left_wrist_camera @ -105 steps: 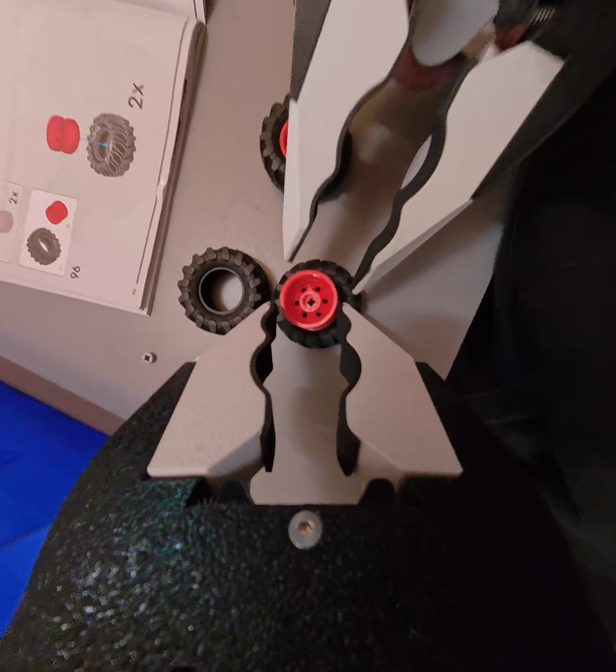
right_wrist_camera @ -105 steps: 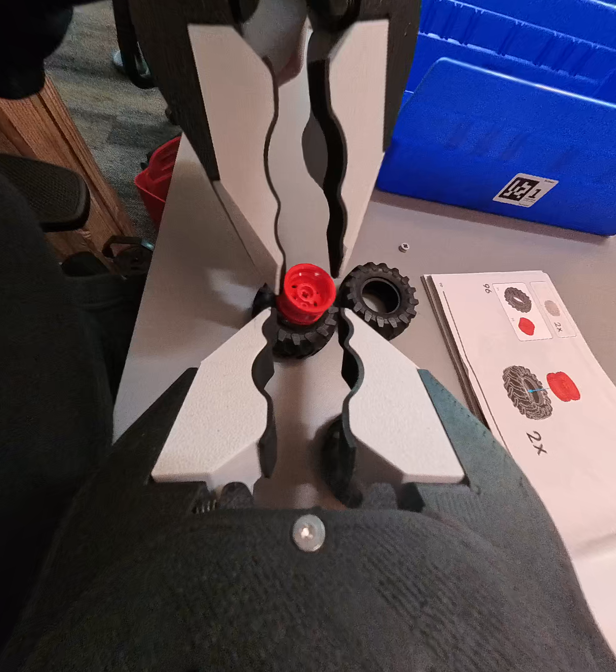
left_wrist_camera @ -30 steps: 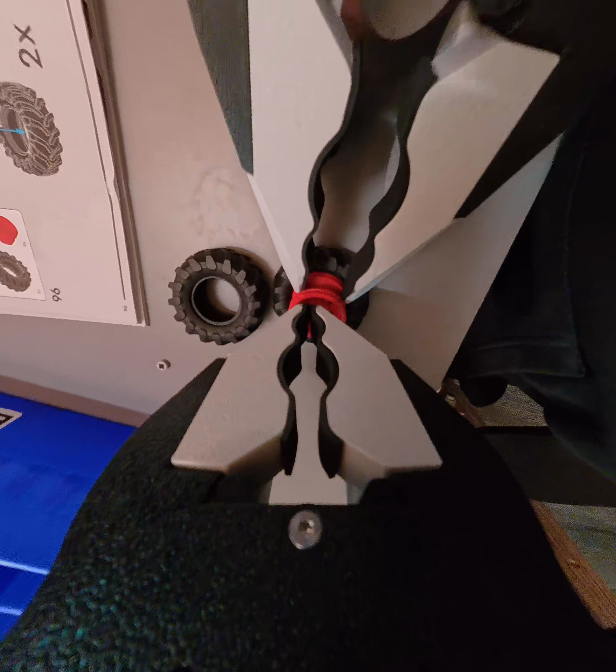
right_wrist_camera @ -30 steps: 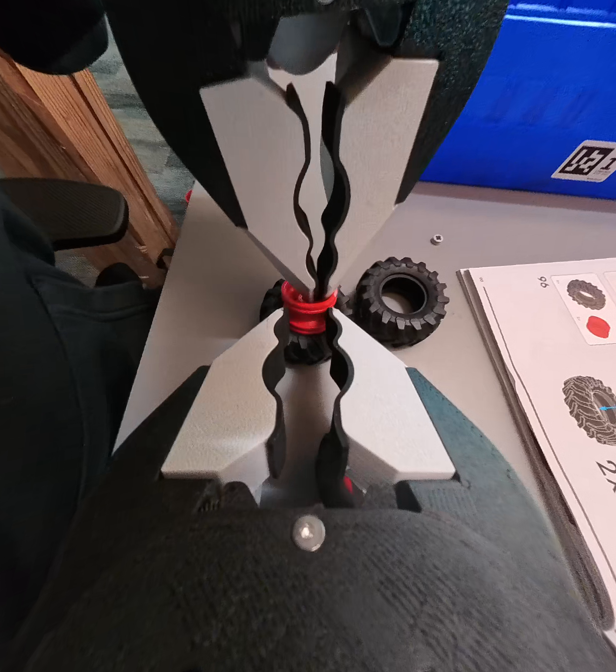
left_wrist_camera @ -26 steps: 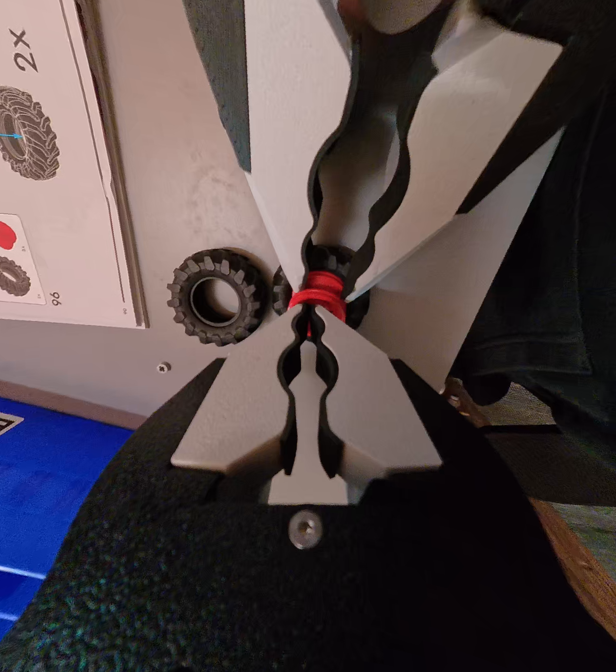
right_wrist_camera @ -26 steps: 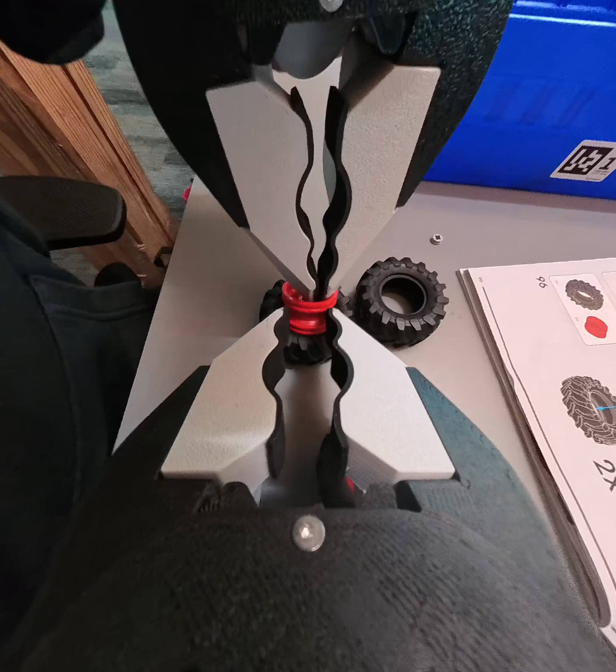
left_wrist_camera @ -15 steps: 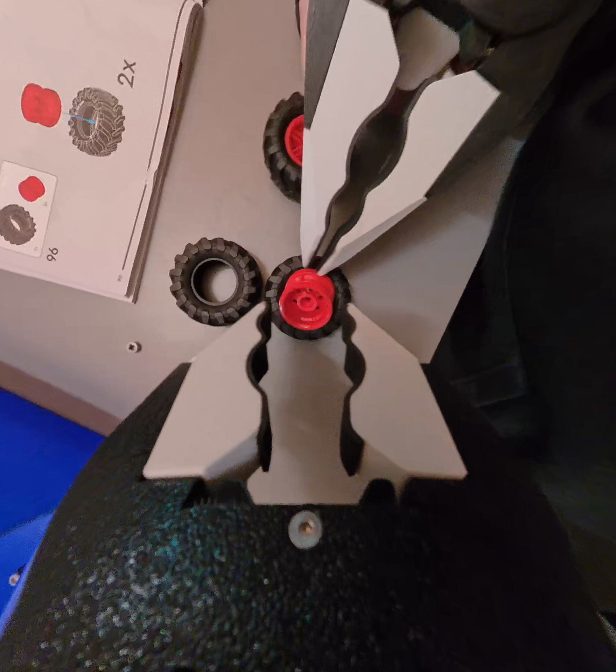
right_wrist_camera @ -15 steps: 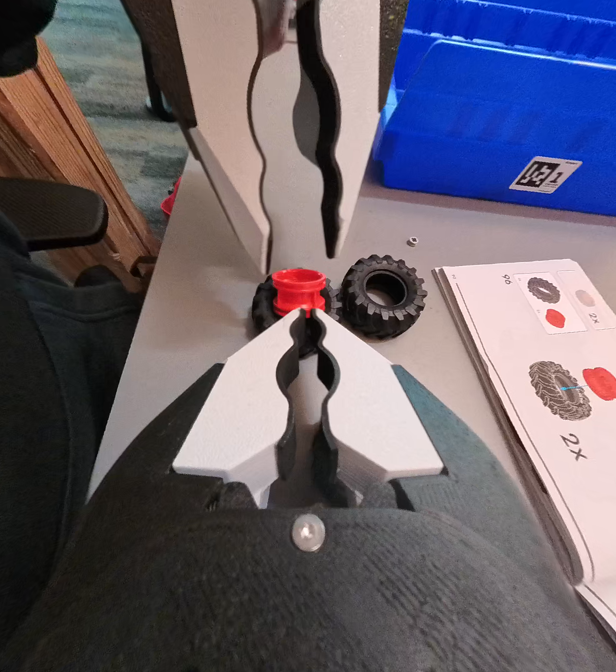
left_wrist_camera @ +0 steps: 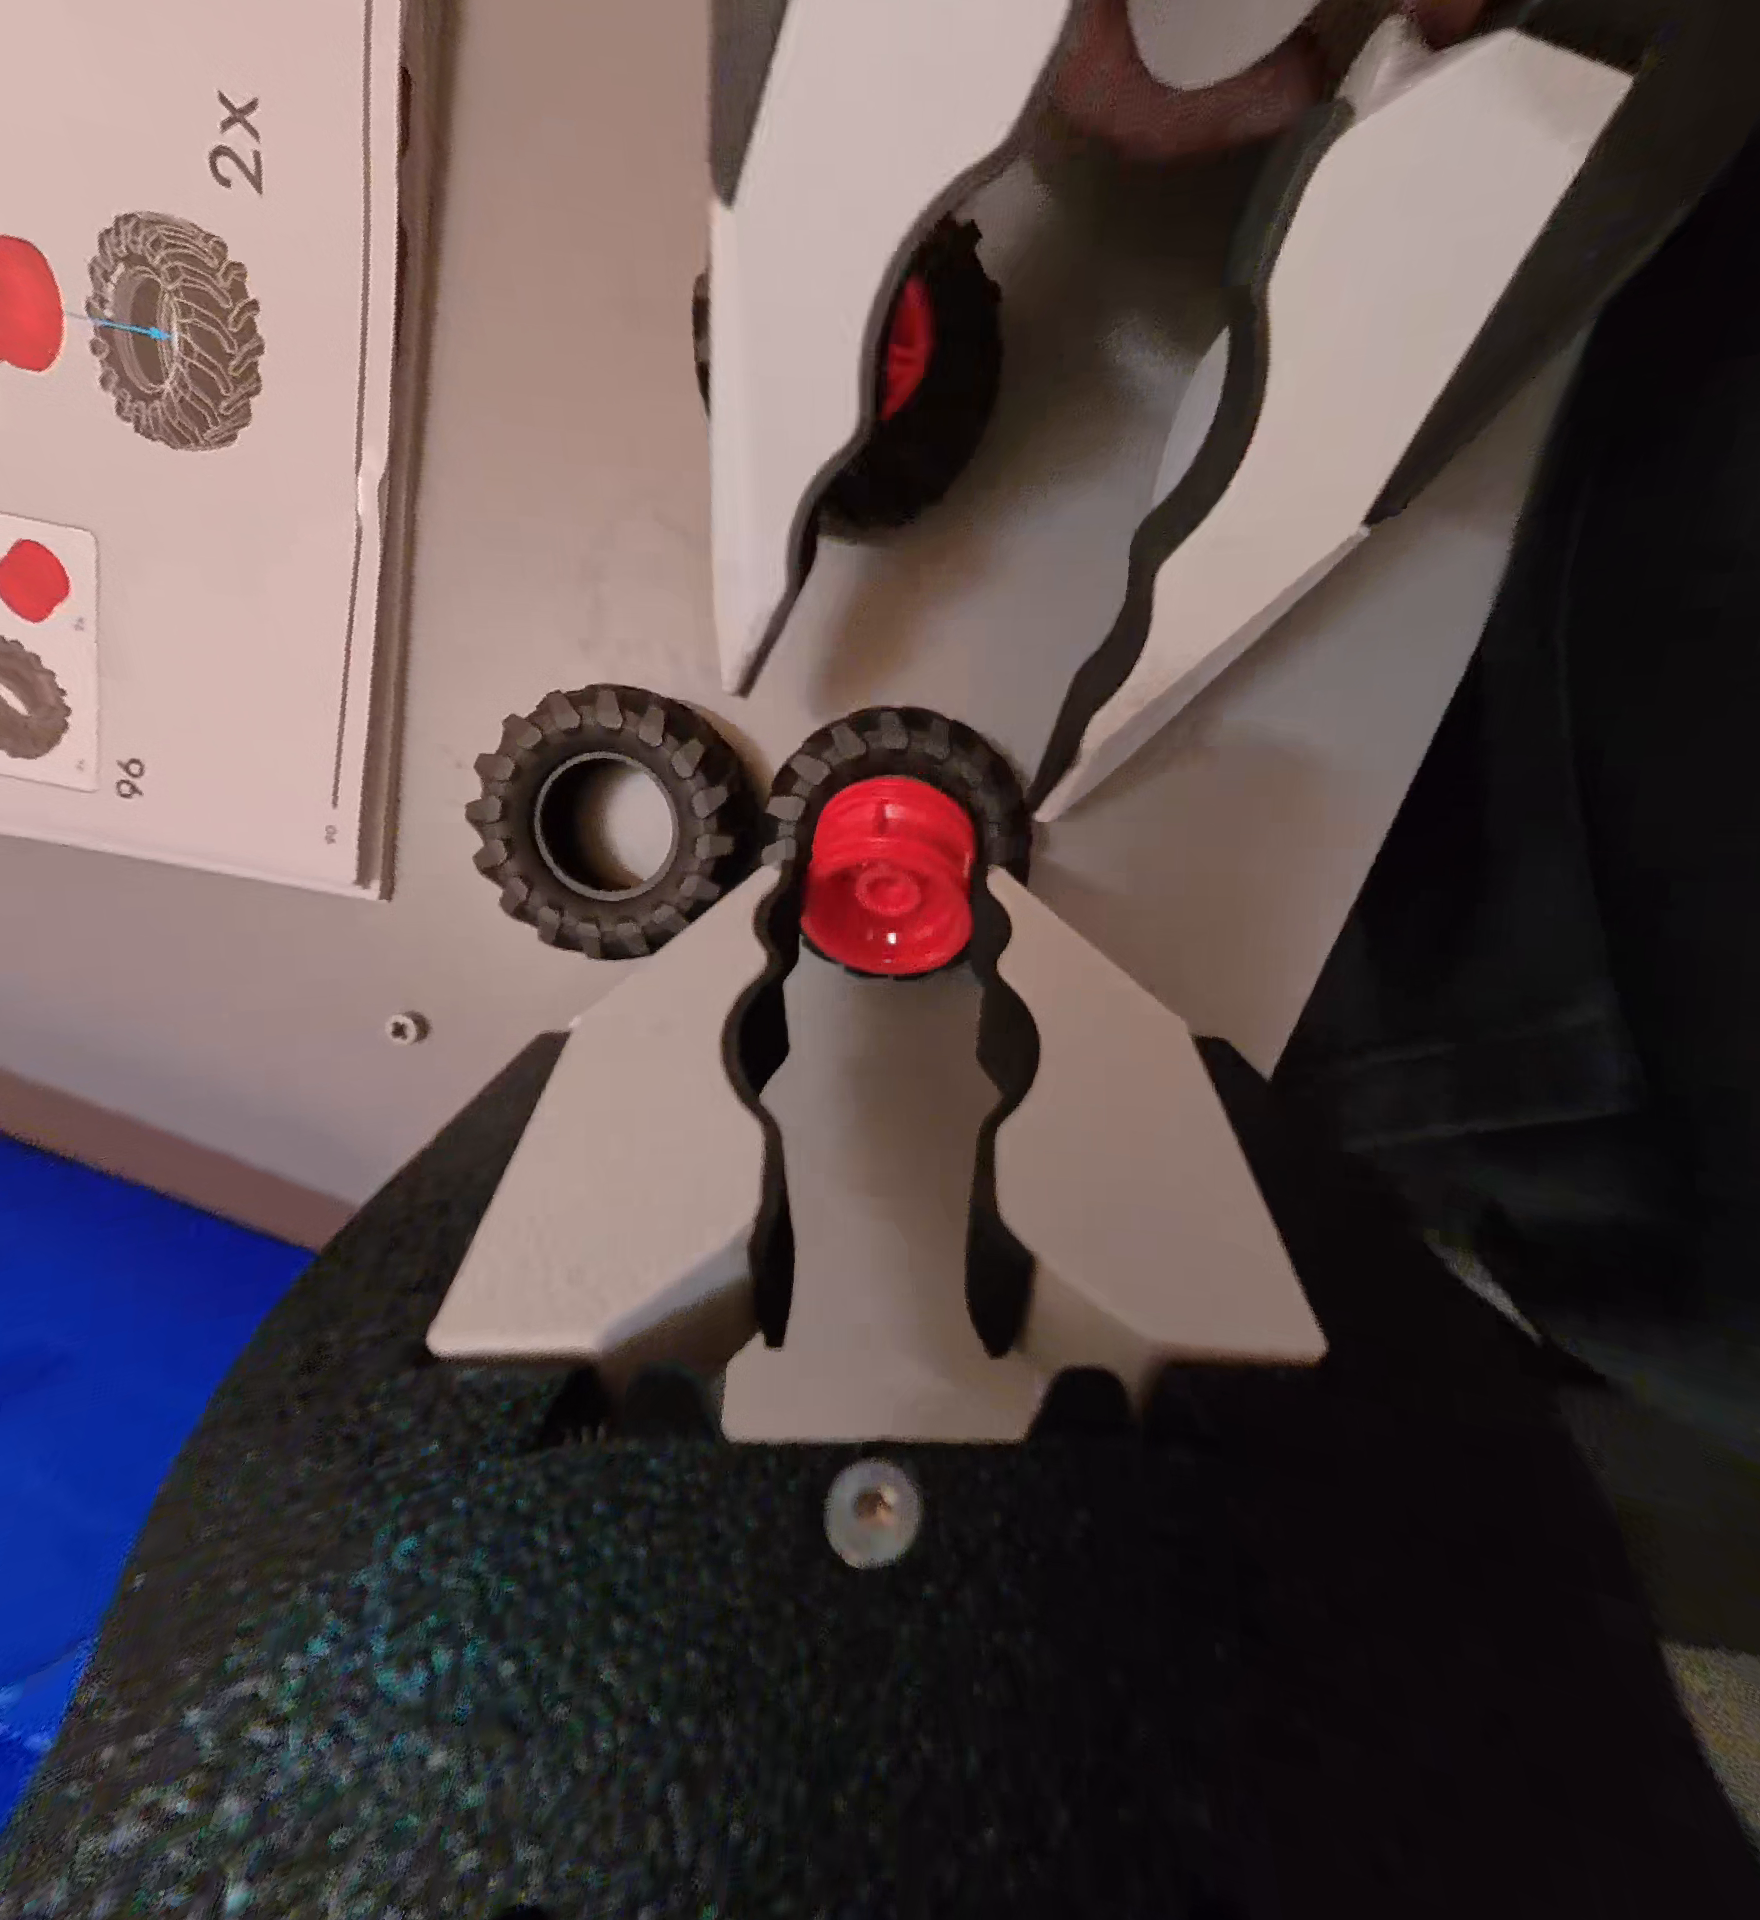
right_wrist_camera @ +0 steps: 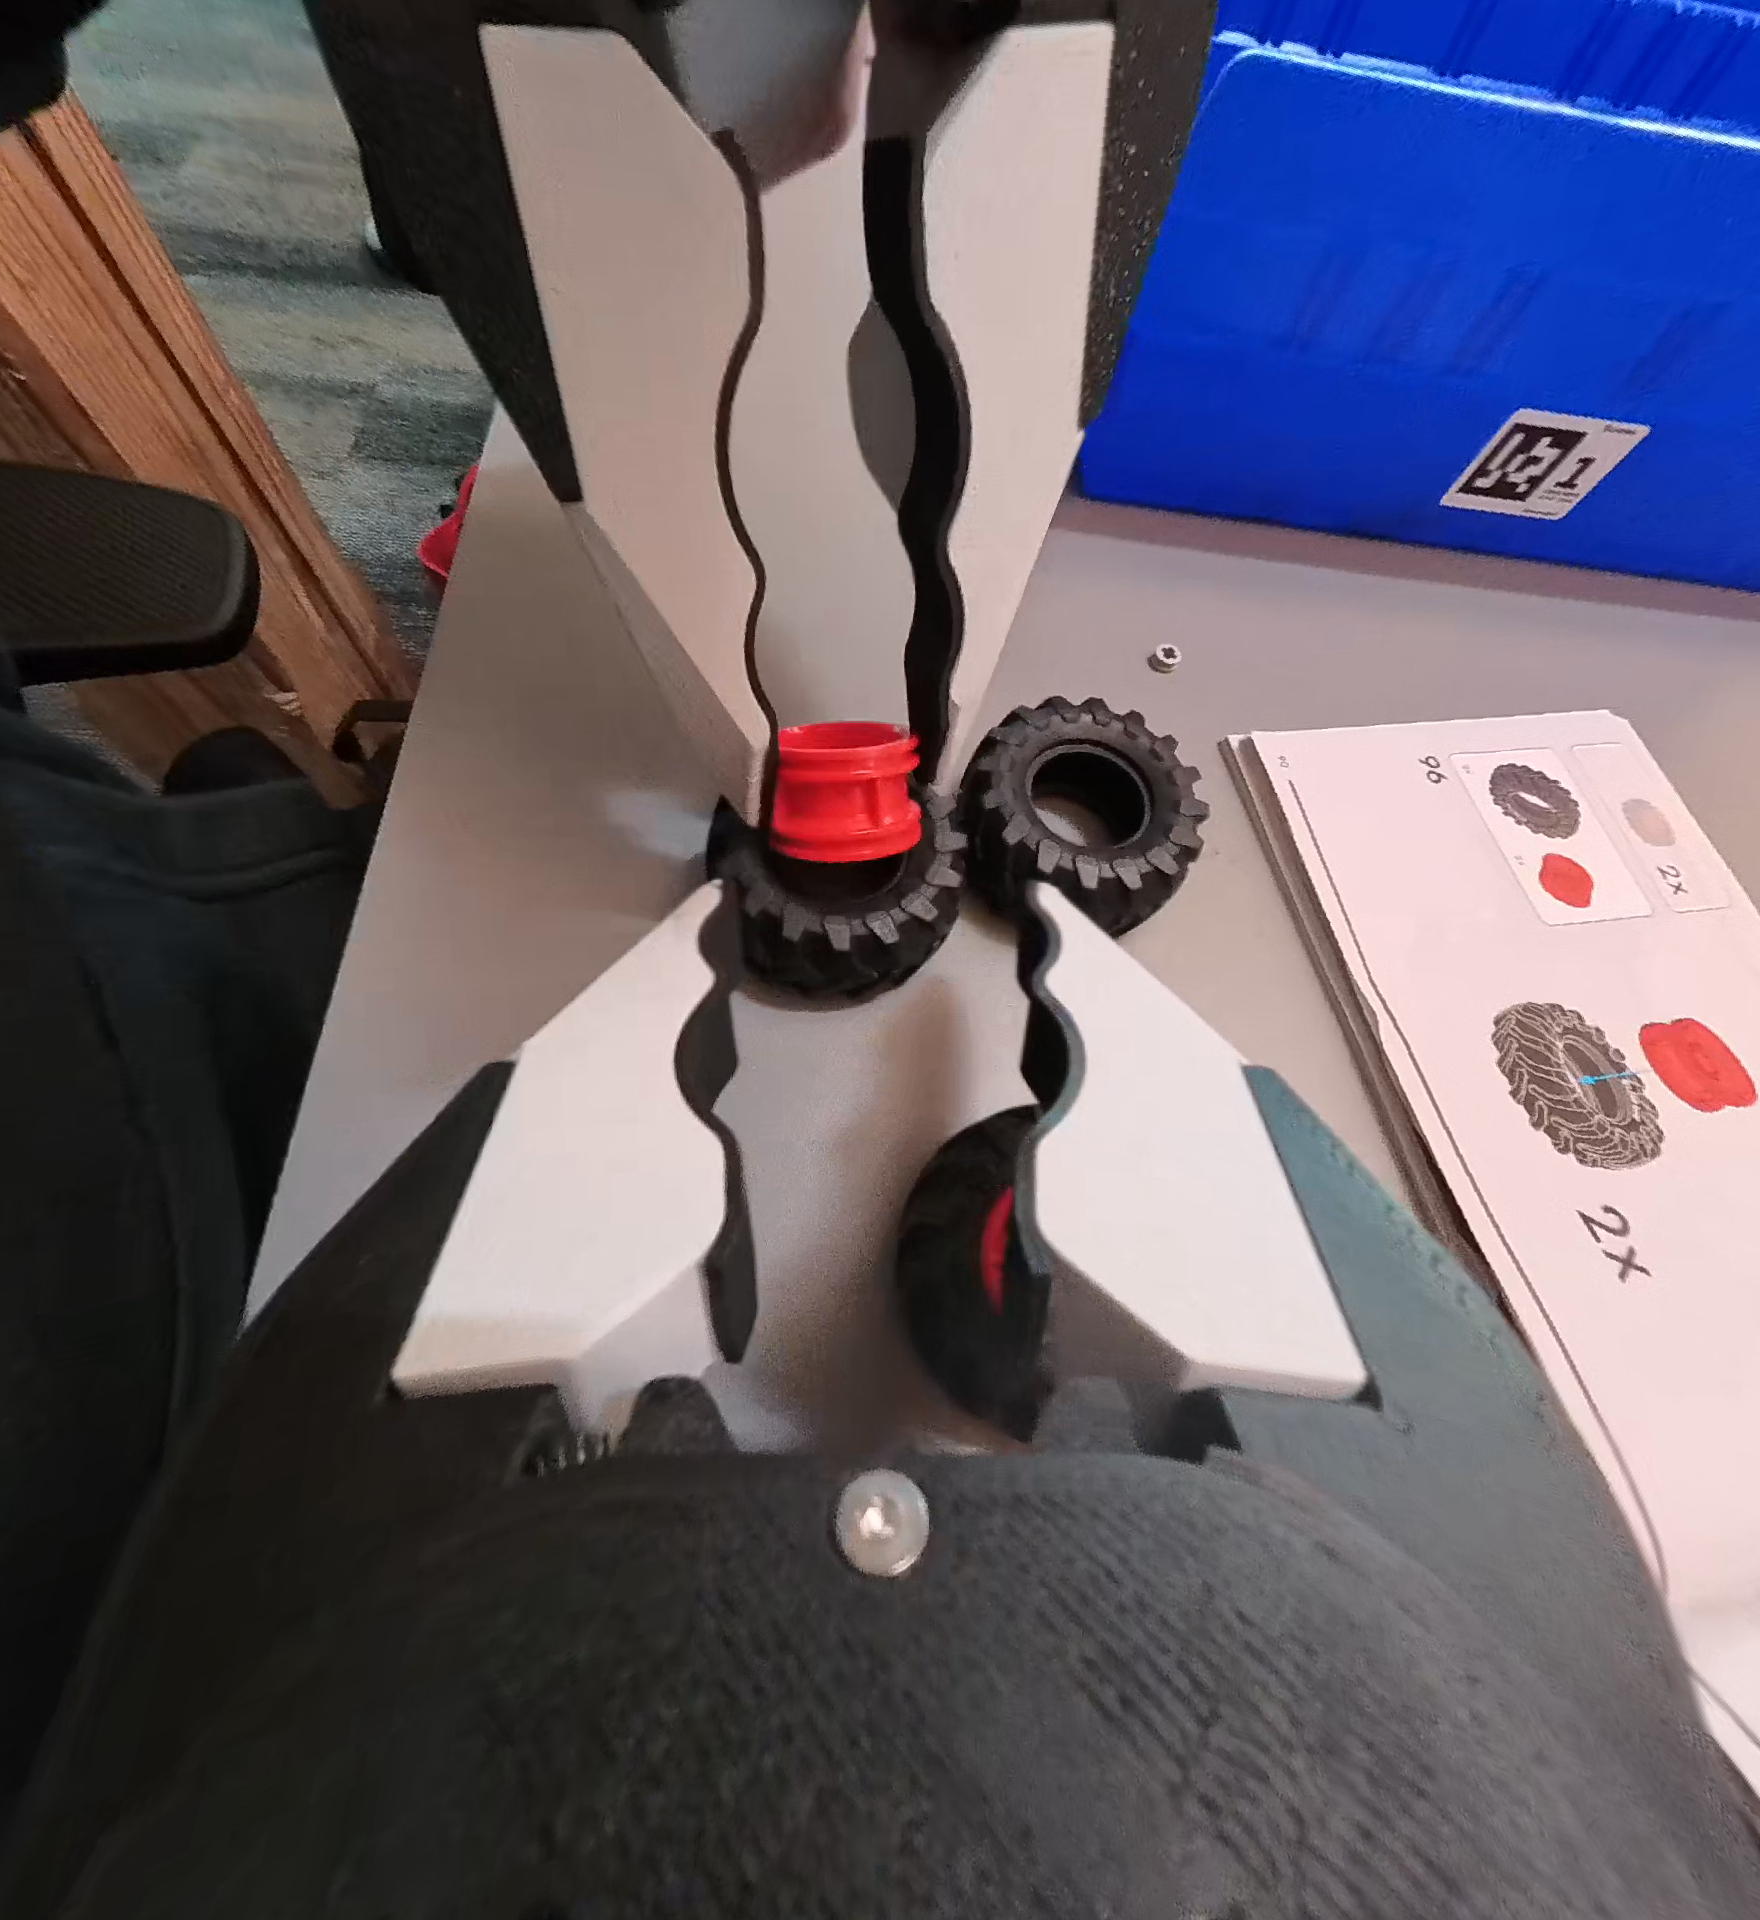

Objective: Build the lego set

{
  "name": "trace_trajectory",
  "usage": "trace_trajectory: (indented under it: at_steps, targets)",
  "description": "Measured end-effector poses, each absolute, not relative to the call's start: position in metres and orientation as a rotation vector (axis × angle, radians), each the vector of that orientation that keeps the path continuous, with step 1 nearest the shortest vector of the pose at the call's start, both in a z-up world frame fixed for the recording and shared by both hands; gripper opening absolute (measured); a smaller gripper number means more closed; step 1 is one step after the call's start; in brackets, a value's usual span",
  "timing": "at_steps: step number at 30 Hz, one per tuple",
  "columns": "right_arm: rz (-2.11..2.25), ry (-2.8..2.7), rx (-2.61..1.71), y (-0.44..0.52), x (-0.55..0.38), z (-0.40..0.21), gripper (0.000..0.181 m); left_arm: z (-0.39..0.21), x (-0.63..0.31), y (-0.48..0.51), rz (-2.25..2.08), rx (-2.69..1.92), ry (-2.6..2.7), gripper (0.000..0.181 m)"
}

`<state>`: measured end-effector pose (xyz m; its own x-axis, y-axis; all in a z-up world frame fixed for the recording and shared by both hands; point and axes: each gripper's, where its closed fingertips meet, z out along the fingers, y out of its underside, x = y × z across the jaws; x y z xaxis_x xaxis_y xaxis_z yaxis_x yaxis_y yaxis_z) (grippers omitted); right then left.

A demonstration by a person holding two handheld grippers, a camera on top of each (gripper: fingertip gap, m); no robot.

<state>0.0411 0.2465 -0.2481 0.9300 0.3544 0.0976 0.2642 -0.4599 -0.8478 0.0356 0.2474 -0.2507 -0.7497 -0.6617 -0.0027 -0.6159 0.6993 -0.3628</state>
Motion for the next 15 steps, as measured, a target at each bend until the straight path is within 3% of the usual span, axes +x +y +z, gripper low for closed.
trace_trajectory:
  at_steps: [10, 15]
  targets:
    - [0.144, -0.414, -2.091, 0.254, 0.033, -0.253, 0.075, -0.239, 0.035, 0.249, -0.38, -1.028, 2.895, 0.03]
    - [0.032, -0.512, -2.12, 0.253, 0.037, -0.26, 0.067, -0.248, 0.033, 0.251, -0.363, -1.036, 2.913, 0.03]
